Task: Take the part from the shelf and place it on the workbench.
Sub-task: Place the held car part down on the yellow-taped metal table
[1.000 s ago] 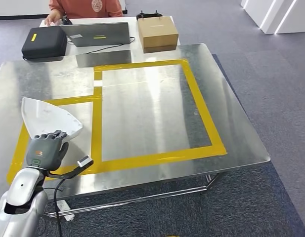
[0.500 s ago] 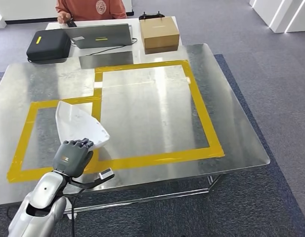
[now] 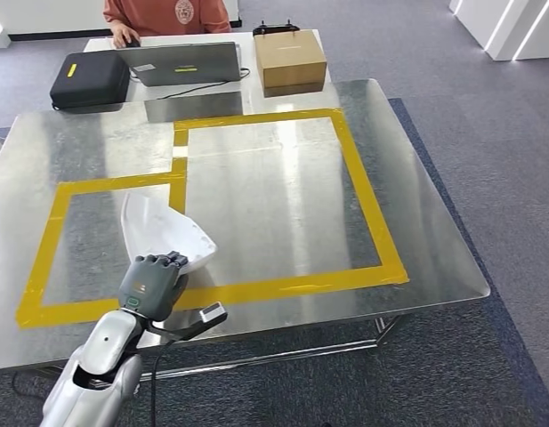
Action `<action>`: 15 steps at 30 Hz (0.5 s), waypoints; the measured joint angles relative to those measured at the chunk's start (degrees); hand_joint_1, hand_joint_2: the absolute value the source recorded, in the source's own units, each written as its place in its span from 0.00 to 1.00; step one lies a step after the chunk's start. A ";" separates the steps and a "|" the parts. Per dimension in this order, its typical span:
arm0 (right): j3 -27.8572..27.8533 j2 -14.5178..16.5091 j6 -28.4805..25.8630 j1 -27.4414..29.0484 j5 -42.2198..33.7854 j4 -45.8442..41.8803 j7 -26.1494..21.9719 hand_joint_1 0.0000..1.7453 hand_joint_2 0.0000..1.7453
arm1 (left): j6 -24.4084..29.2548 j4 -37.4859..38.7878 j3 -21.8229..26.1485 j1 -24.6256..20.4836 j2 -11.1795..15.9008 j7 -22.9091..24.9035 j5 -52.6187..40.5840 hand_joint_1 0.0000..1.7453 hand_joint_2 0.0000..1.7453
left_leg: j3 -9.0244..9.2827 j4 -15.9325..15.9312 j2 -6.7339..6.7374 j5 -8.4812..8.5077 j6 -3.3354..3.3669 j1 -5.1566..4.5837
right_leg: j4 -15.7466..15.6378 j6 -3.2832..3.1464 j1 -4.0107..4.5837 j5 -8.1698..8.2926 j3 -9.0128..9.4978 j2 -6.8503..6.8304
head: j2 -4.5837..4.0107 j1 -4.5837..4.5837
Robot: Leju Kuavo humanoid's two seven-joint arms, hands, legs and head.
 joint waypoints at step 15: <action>0.55 0.00 -1.57 0.84 -1.73 0.00 -0.14 0.00 0.00 | -4.13 7.38 6.30 -6.18 0.67 4.56 0.69 1.00 1.00 | 0.03 0.01 0.01 0.00 0.03 -0.06 | -0.01 0.02 -0.04 0.02 0.00 0.04 | 0.00 -0.02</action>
